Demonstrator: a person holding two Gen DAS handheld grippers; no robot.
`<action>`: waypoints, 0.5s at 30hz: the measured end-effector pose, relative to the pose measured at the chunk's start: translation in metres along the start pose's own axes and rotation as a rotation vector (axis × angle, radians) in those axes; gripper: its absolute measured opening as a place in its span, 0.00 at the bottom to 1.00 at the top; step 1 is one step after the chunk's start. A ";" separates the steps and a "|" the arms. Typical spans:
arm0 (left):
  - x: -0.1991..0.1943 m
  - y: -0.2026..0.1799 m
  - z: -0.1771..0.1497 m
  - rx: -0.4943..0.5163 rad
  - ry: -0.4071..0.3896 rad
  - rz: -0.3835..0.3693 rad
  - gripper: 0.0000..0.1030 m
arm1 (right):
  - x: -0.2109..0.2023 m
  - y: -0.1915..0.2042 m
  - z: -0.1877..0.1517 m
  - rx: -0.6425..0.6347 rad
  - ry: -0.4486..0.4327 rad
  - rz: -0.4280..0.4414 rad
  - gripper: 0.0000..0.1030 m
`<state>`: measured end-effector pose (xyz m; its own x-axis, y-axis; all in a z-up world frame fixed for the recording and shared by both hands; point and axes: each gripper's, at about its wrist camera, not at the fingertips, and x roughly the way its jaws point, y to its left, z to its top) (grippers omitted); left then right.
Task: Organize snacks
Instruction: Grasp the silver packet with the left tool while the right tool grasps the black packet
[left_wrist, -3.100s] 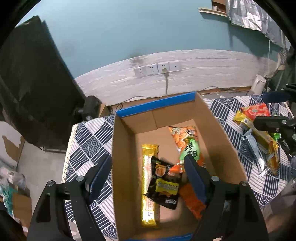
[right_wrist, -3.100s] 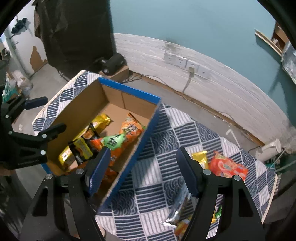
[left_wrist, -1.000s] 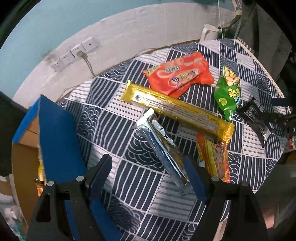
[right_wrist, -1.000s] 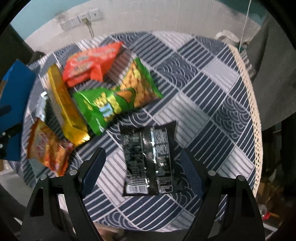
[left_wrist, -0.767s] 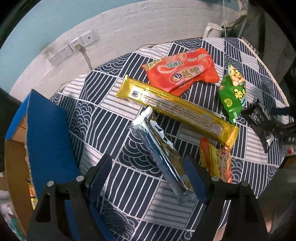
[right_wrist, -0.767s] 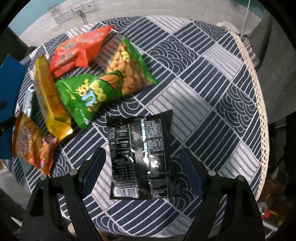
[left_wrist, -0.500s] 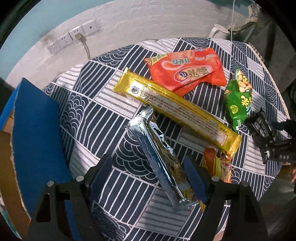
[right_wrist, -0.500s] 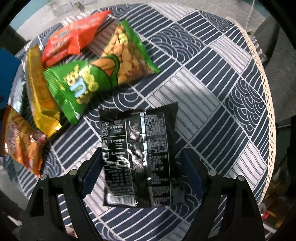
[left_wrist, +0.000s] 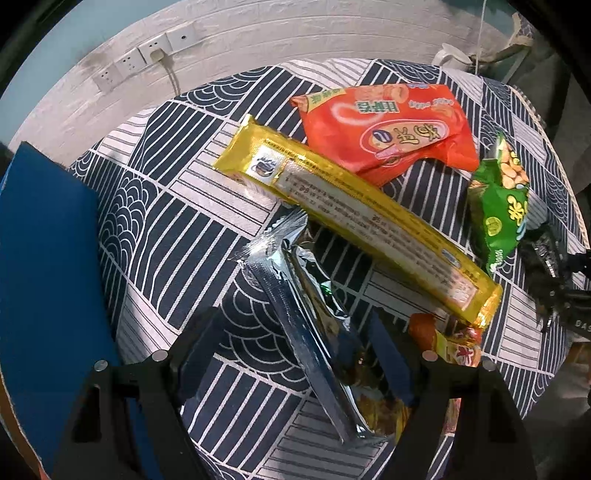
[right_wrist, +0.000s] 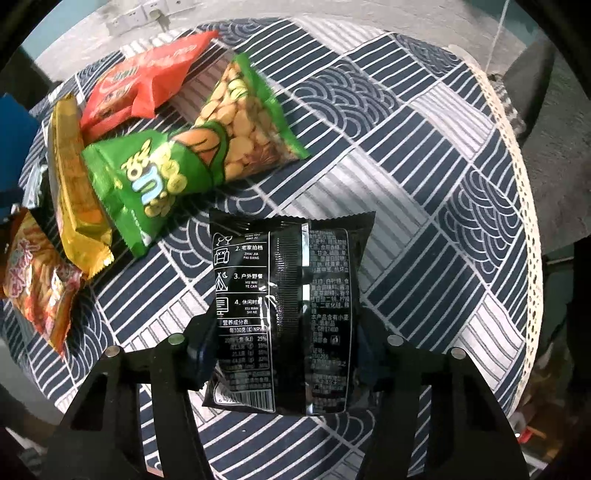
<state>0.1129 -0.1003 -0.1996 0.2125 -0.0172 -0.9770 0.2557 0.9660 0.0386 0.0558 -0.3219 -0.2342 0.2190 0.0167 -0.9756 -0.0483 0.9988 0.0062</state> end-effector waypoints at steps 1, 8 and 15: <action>0.001 0.000 0.000 -0.002 0.000 0.000 0.79 | -0.005 -0.001 0.000 0.009 -0.010 0.001 0.58; -0.001 0.001 -0.003 0.035 -0.032 0.021 0.40 | -0.035 -0.005 0.013 0.026 -0.060 0.032 0.58; -0.008 -0.004 -0.012 0.059 -0.031 0.000 0.28 | -0.056 0.001 0.011 0.007 -0.098 0.044 0.58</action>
<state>0.0993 -0.1006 -0.1941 0.2416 -0.0262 -0.9700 0.3103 0.9492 0.0516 0.0544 -0.3210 -0.1773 0.3113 0.0645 -0.9481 -0.0530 0.9973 0.0504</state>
